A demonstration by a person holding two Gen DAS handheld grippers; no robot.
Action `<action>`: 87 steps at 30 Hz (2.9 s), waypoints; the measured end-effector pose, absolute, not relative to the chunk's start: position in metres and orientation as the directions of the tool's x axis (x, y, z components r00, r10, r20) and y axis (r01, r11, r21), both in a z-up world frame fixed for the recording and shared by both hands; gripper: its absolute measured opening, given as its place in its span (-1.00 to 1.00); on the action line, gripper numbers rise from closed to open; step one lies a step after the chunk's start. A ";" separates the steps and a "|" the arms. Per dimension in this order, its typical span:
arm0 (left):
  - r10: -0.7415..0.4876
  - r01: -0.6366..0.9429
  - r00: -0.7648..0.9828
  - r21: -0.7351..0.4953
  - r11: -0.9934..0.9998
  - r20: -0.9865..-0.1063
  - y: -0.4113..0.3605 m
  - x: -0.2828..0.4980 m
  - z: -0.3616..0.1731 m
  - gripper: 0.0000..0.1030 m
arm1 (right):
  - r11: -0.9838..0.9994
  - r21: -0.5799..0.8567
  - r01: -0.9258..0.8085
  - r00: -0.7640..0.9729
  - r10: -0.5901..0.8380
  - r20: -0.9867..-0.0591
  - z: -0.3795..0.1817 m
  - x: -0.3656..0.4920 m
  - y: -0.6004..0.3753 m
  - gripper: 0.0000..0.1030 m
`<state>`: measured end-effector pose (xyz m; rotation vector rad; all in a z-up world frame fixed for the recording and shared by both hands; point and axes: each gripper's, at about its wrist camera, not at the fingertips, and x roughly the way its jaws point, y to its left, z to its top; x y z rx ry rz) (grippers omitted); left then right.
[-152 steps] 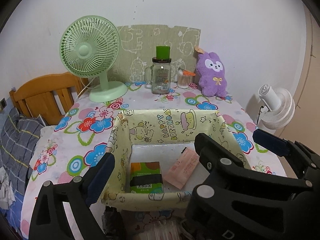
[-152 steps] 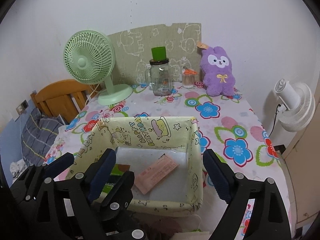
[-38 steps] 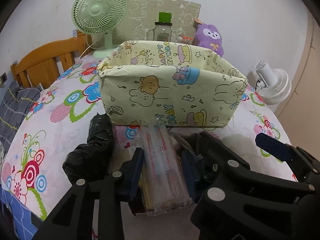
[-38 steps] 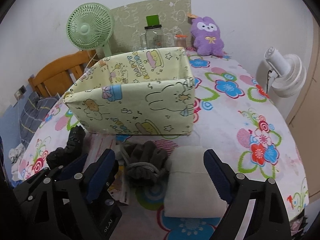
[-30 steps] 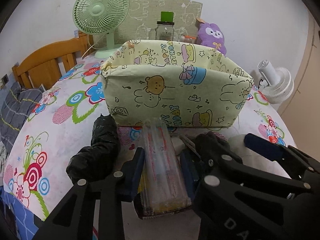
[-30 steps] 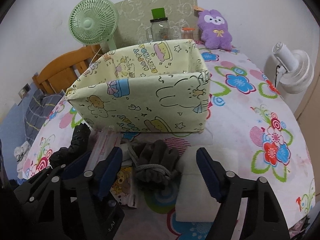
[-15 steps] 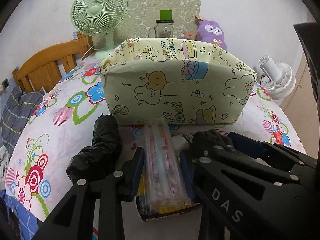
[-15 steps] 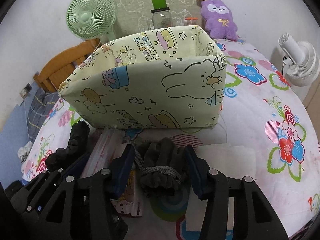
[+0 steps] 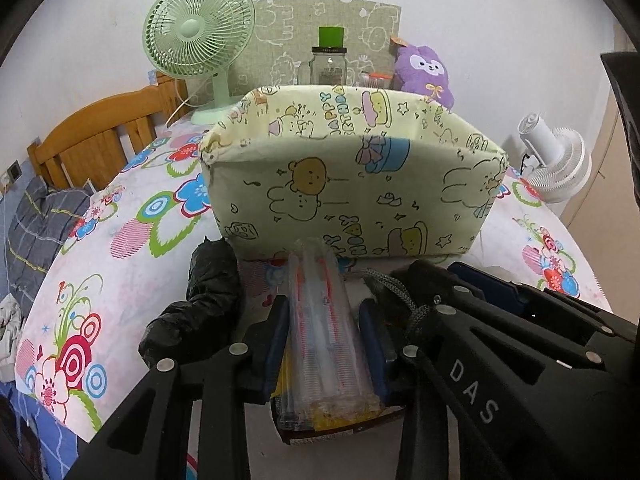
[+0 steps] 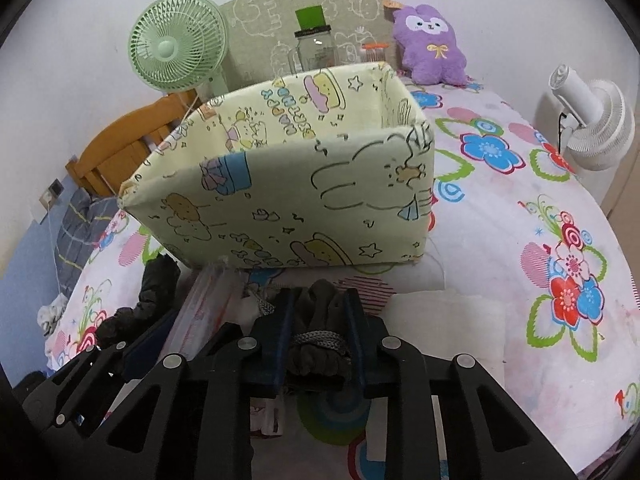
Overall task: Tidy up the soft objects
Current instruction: 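Lift straw bundle with left tool while right tool carries knit item to basket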
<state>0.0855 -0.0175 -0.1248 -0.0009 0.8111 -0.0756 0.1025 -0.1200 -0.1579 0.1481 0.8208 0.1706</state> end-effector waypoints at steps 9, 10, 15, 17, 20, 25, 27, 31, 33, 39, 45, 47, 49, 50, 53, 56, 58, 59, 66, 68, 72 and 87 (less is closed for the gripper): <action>-0.094 0.074 0.704 -0.058 0.996 -0.704 -0.017 0.080 -0.113 -0.59 | 0.980 0.179 -0.090 0.695 0.191 -0.693 -0.142 0.093 -0.120 -0.47; -0.096 0.074 0.705 -0.061 0.995 -0.703 -0.017 0.080 -0.112 -0.61 | 0.980 0.178 -0.089 0.694 0.189 -0.694 -0.141 0.093 -0.120 -0.47; -0.104 0.074 0.708 -0.074 0.995 -0.699 -0.015 0.076 -0.109 -0.71 | 0.980 0.177 -0.091 0.693 0.190 -0.695 -0.138 0.090 -0.120 -0.46; -0.104 0.074 0.714 -0.074 0.995 -0.692 -0.015 0.075 -0.106 -0.71 | 0.979 0.179 -0.095 0.698 0.194 -0.689 -0.135 0.087 -0.119 -0.47; -0.103 0.075 0.724 -0.071 0.995 -0.682 -0.015 0.072 -0.099 -0.72 | 0.979 0.180 -0.098 0.708 0.196 -0.679 -0.130 0.085 -0.119 -0.46; -0.100 0.074 0.735 -0.067 0.995 -0.671 -0.016 0.068 -0.089 -0.72 | 0.978 0.182 -0.103 0.717 0.200 -0.668 -0.121 0.080 -0.119 -0.47; -0.100 0.075 0.741 -0.066 0.995 -0.664 -0.017 0.066 -0.084 -0.72 | 0.978 0.182 -0.106 0.722 0.202 -0.661 -0.116 0.078 -0.120 -0.46; -0.103 0.079 0.753 -0.066 0.995 -0.650 -0.018 0.062 -0.072 -0.73 | 0.977 0.182 -0.108 0.733 0.202 -0.650 -0.104 0.074 -0.122 -0.47; -0.102 0.084 0.763 -0.059 0.995 -0.638 -0.021 0.060 -0.063 -0.73 | 0.976 0.185 -0.111 0.742 0.206 -0.638 -0.096 0.071 -0.124 -0.46; -0.111 0.098 0.785 -0.056 0.994 -0.609 -0.026 0.055 -0.043 -0.73 | 0.975 0.195 -0.110 0.768 0.208 -0.605 -0.074 0.063 -0.130 -0.47; -0.120 0.115 0.797 -0.047 0.992 -0.591 -0.033 0.051 -0.028 -0.73 | 0.975 0.201 -0.098 0.785 0.200 -0.587 -0.059 0.057 -0.137 -0.46; -0.124 0.119 0.802 -0.047 0.992 -0.584 -0.035 0.050 -0.024 -0.73 | 0.975 0.201 -0.095 0.790 0.197 -0.581 -0.054 0.055 -0.140 -0.46; -0.128 0.123 0.808 -0.047 0.991 -0.576 -0.036 0.048 -0.019 -0.73 | 0.976 0.198 -0.095 0.797 0.194 -0.572 -0.049 0.052 -0.141 -0.47; -0.131 0.125 0.809 -0.049 0.991 -0.573 -0.037 0.048 -0.017 -0.73 | 0.976 0.197 -0.096 0.800 0.193 -0.568 -0.046 0.052 -0.142 -0.46; -0.134 0.130 0.817 -0.047 0.990 -0.561 -0.038 0.046 -0.011 -0.73 | 0.977 0.194 -0.094 0.809 0.189 -0.557 -0.039 0.049 -0.143 -0.46; -0.137 0.134 0.824 -0.046 0.990 -0.550 -0.039 0.046 -0.004 -0.73 | 0.976 0.193 -0.096 0.815 0.189 -0.548 -0.033 0.048 -0.144 -0.46; -0.138 0.135 0.828 -0.046 0.990 -0.544 -0.038 0.047 -0.001 -0.73 | 0.976 0.193 -0.099 0.821 0.189 -0.539 -0.028 0.047 -0.144 -0.47; -0.138 0.135 0.829 -0.045 0.990 -0.542 -0.038 0.048 0.000 -0.73 | 0.976 0.193 -0.099 0.822 0.189 -0.537 -0.027 0.047 -0.144 -0.46; -0.140 0.135 0.833 -0.048 0.990 -0.536 -0.034 0.056 0.005 -0.73 | 0.975 0.197 -0.105 0.825 0.196 -0.531 -0.019 0.055 -0.141 -0.46; -0.141 0.135 0.833 -0.052 0.990 -0.534 -0.034 0.059 0.005 -0.73 | 0.975 0.196 -0.106 0.825 0.196 -0.530 -0.019 0.059 -0.140 -0.46; -0.145 0.133 0.835 -0.060 0.989 -0.530 -0.032 0.067 0.005 -0.73 | 0.976 0.190 -0.102 0.827 0.189 -0.530 -0.017 0.067 -0.137 -0.47; -0.148 0.137 0.832 -0.060 0.989 -0.534 -0.023 0.104 0.003 -0.73 | 0.980 0.179 -0.092 0.825 0.176 -0.538 -0.019 0.105 -0.127 -0.46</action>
